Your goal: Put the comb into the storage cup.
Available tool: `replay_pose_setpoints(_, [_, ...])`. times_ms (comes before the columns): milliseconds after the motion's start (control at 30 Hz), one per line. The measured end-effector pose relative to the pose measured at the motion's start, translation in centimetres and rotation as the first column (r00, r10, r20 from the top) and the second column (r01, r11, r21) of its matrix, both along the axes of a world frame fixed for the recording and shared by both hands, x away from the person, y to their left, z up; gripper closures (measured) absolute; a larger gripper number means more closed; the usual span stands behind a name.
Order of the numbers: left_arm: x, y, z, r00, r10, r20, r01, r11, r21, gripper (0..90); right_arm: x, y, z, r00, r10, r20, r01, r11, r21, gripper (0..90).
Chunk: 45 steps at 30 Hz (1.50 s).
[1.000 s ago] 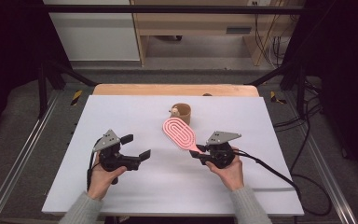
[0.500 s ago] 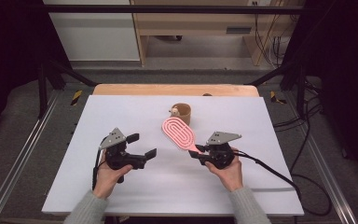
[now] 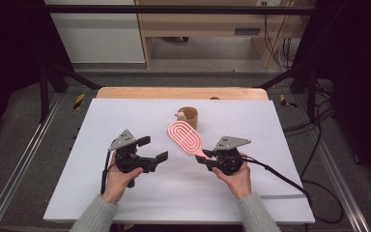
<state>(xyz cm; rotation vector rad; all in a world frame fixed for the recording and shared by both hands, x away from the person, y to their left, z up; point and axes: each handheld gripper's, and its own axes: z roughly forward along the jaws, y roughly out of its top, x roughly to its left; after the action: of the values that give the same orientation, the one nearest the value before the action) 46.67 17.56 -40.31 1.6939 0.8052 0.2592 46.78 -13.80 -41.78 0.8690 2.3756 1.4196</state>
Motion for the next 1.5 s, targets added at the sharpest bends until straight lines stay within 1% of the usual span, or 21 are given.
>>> replay_pose_setpoints(200, [0.2,-0.7,0.0,0.9998,-0.015,-0.012,0.015,0.9999,-0.002,1.5,-0.1,-0.1,0.1,1.0000,0.001,0.003,-0.001,1.000,0.004,69.1])
replay_pose_setpoints(633, [0.7,-2.2,-0.1,0.9986,-0.032,-0.043,0.031,0.9989,-0.035,1.0,-0.1,-0.1,0.2,0.9999,-0.002,0.011,0.002,1.000,0.006,69.1])
replay_pose_setpoints(833, [0.9,-2.8,-0.1,0.9982,-0.035,-0.049,0.033,0.9988,-0.036,1.0,-0.1,-0.1,0.2,0.9999,-0.002,0.013,0.002,1.000,0.006,69.1])
replay_pose_setpoints(1167, [1.3,-3.6,-0.1,0.9976,-0.017,-0.068,0.012,0.9980,-0.062,1.5,-0.1,-0.1,0.2,0.9999,-0.002,0.014,0.002,1.000,0.003,69.1])
replay_pose_setpoints(1500, [1.7,-4.5,-0.3,0.9954,-0.004,-0.096,-0.004,0.9969,-0.078,5.3,-0.1,-0.1,0.2,0.9999,0.000,0.014,0.000,1.000,0.005,69.1])
